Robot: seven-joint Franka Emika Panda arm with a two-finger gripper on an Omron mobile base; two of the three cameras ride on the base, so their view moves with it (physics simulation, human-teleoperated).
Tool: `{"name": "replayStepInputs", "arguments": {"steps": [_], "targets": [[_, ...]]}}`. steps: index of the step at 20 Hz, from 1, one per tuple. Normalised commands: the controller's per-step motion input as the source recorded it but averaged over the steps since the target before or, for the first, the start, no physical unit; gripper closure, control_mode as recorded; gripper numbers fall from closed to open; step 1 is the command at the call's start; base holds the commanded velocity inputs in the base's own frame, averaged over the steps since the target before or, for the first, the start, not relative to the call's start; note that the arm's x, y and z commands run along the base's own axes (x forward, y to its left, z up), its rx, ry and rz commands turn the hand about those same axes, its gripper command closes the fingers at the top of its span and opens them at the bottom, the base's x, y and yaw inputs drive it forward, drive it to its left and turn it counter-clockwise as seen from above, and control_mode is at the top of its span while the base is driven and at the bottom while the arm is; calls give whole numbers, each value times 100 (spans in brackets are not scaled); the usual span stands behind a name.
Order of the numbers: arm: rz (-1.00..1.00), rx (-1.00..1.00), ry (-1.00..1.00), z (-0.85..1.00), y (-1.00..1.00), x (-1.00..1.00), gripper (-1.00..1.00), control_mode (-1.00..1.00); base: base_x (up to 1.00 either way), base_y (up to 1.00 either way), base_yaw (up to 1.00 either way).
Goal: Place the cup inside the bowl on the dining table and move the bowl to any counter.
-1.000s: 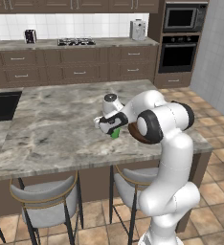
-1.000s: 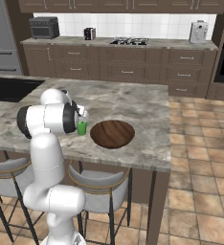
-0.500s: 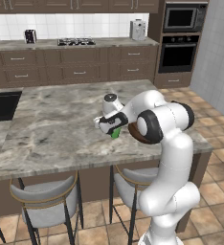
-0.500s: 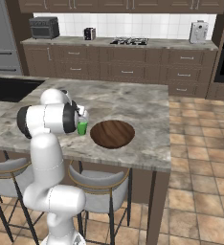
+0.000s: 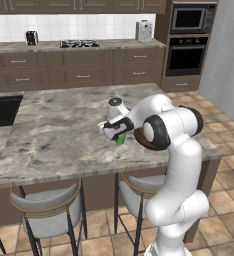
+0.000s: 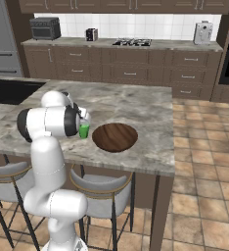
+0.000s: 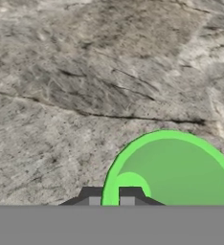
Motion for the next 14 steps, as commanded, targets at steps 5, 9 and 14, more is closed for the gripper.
{"name": "replayStepInputs", "arguments": {"steps": [5, 9, 14], "targets": [[1, -3, 0, 35, 5, 0, 100, -100, 0, 0, 0], [2, -6, 1, 43, 11, 0, 100, -100, 0, 0, 0], [0, -6, 4, 42, 6, 0, 100, -100, 0, 0, 0]]}}
